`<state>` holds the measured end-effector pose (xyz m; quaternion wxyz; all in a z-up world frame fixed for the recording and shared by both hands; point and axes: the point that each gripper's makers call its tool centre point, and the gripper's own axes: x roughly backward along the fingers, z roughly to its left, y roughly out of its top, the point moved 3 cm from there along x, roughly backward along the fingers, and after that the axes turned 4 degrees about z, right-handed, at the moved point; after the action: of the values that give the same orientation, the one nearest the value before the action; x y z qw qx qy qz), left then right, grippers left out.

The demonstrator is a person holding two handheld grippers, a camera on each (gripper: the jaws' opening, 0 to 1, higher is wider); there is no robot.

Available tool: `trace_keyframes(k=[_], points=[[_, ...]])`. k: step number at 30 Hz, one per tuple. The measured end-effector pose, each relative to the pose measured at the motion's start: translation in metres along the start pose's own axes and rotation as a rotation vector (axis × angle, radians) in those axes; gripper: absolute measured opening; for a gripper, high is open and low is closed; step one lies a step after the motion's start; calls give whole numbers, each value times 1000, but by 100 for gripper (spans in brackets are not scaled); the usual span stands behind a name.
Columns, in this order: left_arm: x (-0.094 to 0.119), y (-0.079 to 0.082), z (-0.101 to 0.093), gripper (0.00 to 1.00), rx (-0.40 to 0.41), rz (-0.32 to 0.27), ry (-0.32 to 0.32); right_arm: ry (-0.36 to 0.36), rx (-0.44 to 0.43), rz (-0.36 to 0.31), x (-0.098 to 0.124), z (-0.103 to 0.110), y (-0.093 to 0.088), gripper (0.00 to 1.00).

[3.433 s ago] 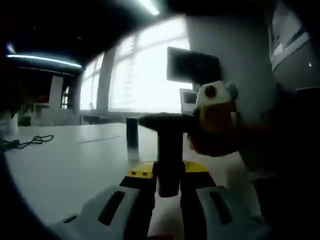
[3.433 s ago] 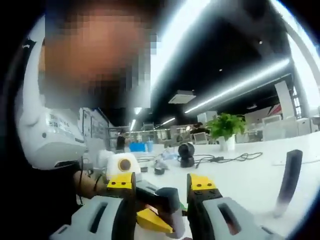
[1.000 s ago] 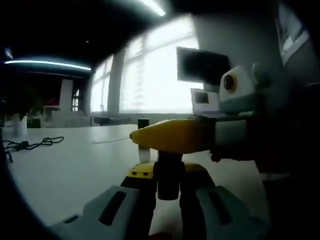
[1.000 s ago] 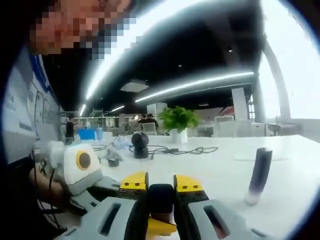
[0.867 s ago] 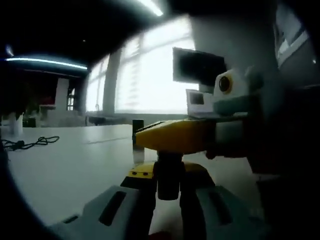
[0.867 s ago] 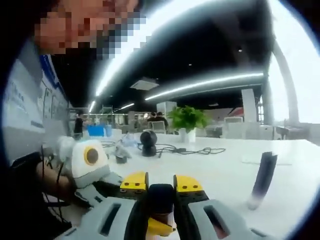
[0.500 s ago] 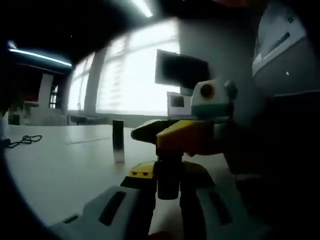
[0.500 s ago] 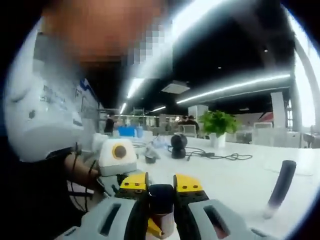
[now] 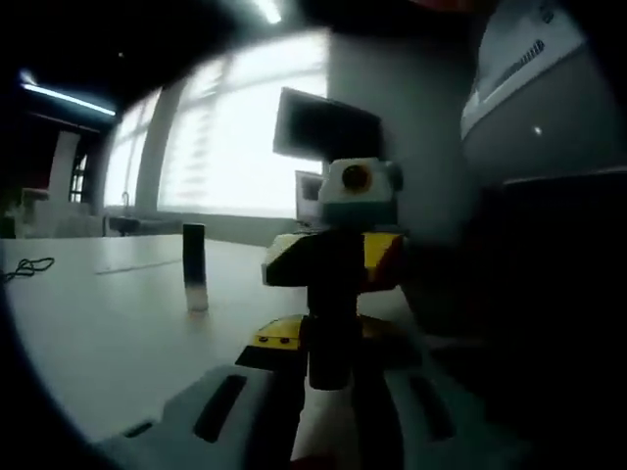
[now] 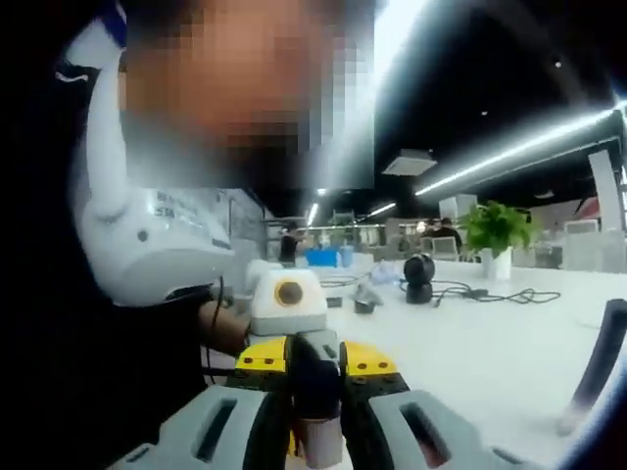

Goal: Pick up cosmetic bottle twist off cap place on table pick up cap screw tight cap place on table

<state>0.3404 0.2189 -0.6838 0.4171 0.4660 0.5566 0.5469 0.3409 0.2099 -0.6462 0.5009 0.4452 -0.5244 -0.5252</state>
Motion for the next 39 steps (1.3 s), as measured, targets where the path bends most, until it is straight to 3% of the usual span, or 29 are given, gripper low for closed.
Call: trace_keyframes(k=[3, 12, 14, 16, 17, 19, 24, 25, 27, 28, 30, 34, 39], points=[[0, 0, -5, 7, -1, 0, -31, 71, 2, 6, 2, 5, 1, 13], [-1, -1, -2, 7, -2, 4, -14, 51, 9, 15, 1, 2, -1, 13], [0, 2, 2, 7, 19, -26, 7, 19, 22, -1, 0, -2, 0, 21], [1, 3, 7, 7, 24, -31, 32, -2, -12, -31, -4, -3, 2, 40], [1, 3, 9, 7, 18, -32, 42, -36, -4, -38, -5, -7, 3, 40], [1, 3, 12, 7, -1, -29, 76, -122, 25, -48, -7, -15, 4, 31], [3, -1, 34, 8, -89, 6, 251, -273, 19, -67, -9, -26, 6, 32], [4, -1, 38, 8, -93, 11, 285, -332, 2, -68, -8, -31, 6, 32], [5, -2, 41, 8, -108, 21, 305, -360, 11, -79, -9, -33, 8, 32], [5, -2, 42, 8, -108, 21, 308, -445, 2, -80, -6, -40, 7, 31], [9, -1, 50, 8, -95, 13, 355, -524, -17, -86, -3, -46, 5, 29], [19, 1, 67, 8, -75, 6, 447, -622, -54, -136, 0, -50, 7, 26], [21, -2, 75, 8, -84, 24, 505, -738, -23, -98, -1, -52, 2, 21]])
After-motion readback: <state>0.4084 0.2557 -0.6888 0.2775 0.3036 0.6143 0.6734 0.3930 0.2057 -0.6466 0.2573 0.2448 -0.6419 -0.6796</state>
